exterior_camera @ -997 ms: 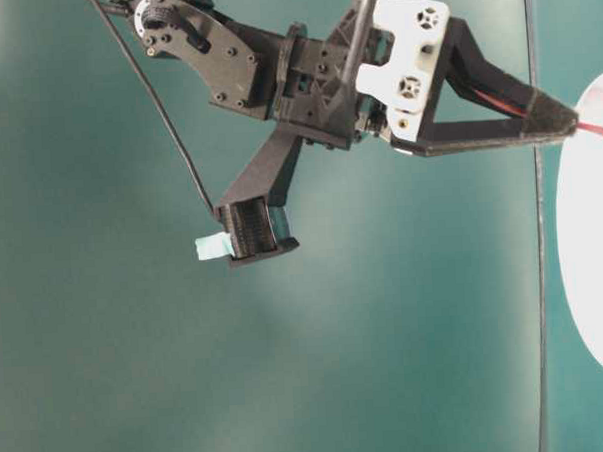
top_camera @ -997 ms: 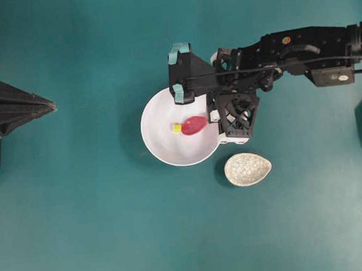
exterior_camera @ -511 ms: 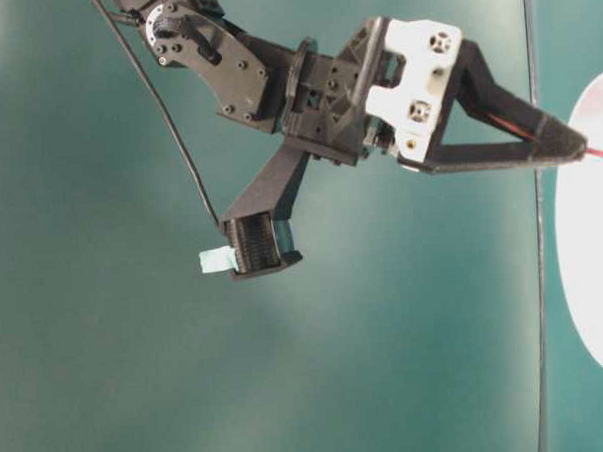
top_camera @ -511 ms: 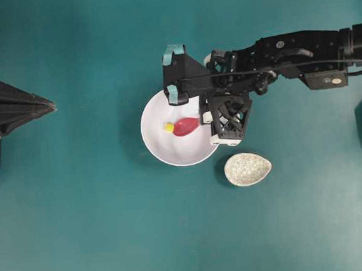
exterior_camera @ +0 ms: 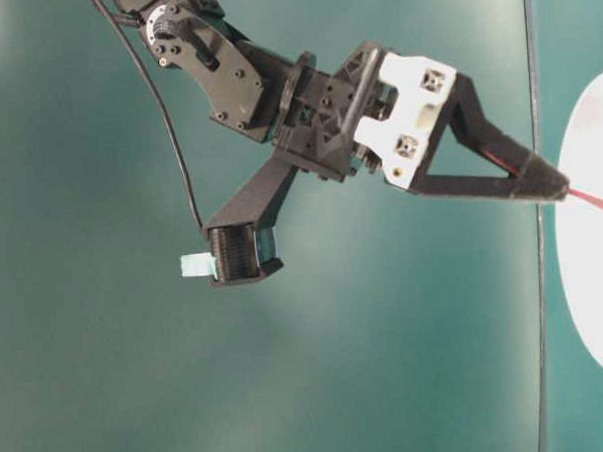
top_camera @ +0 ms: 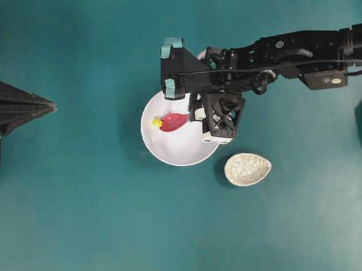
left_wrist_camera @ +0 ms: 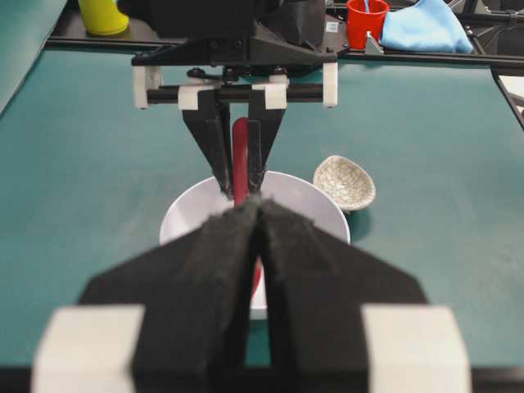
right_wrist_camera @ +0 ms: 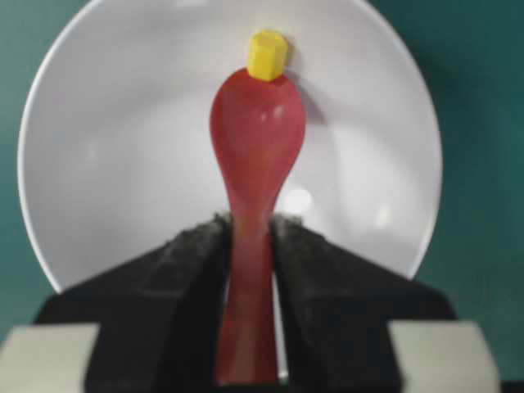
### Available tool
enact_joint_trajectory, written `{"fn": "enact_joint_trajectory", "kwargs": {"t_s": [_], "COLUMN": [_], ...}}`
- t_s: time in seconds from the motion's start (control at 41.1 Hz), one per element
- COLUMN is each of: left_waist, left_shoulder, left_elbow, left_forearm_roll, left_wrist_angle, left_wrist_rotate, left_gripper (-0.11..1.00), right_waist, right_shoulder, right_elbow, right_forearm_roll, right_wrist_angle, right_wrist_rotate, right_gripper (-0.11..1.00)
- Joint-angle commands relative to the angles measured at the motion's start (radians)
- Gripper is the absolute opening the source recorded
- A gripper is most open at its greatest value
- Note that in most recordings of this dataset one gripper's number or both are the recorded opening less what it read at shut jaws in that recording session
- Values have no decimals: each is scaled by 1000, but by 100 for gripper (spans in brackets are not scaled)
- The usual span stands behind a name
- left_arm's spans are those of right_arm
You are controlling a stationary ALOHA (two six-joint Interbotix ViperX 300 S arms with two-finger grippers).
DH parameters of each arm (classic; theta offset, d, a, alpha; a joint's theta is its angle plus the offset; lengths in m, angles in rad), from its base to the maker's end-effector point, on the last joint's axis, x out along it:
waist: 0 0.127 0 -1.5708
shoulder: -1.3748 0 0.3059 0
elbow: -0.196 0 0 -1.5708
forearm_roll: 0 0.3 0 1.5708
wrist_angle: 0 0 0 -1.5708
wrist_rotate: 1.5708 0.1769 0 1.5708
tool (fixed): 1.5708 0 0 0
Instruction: Scoop the yellow hexagonal prism block from the bowl with a spoon using the right arm.
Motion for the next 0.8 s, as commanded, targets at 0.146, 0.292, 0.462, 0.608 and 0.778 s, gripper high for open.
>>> {"fn": "enact_joint_trajectory", "kwargs": {"t_s": [0.146, 0.292, 0.462, 0.608, 0.778], "left_waist": [2, 2, 2, 2, 2], "left_shoulder": [9, 8, 6, 6, 6], "left_elbow": [-25, -25, -25, -25, -25], "left_forearm_roll": [2, 2, 2, 2, 2], "left_wrist_angle": [-14, -12, -12, -12, -12], "left_wrist_rotate": [2, 2, 2, 2, 2], "left_gripper": [0, 0, 0, 0, 0], "right_waist": [2, 6, 12, 17, 20], "right_shoulder": [-15, -15, -18, -26, -46], "right_elbow": [-20, -15, -8, 6, 32], "right_forearm_roll": [2, 3, 3, 3, 9], "right_wrist_angle": [-43, -52, -54, -63, -92], "right_wrist_rotate": [2, 2, 2, 2, 3], "right_gripper": [25, 25, 25, 25, 25]}}
